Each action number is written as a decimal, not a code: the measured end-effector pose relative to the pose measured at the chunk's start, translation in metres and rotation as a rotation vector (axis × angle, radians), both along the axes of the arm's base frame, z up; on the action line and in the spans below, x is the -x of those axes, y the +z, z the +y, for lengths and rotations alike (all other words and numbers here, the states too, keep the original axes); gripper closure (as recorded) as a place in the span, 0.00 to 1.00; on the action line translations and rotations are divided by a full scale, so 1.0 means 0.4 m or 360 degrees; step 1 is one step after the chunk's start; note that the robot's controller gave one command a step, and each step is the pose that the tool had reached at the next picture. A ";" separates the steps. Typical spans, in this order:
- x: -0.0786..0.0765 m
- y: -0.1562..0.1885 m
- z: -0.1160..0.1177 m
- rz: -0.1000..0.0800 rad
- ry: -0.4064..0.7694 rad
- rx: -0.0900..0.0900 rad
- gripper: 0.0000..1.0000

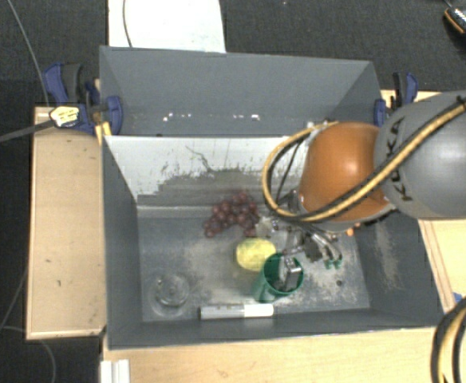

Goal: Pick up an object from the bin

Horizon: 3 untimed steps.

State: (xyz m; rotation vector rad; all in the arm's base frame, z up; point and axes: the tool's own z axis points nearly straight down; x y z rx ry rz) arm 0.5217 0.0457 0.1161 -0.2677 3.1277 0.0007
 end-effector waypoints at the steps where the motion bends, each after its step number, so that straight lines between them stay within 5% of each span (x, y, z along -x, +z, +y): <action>1: -0.017 -0.115 0.013 -0.0012 -0.0423 -0.0006 0.00; 2: -0.037 -0.110 -0.036 -0.0021 -0.0274 -0.0007 1.00; 3: -0.037 -0.108 -0.036 -0.0021 -0.0275 -0.0007 1.00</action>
Offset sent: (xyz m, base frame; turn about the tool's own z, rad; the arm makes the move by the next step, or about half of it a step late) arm 0.0131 -0.0151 -0.0461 0.1714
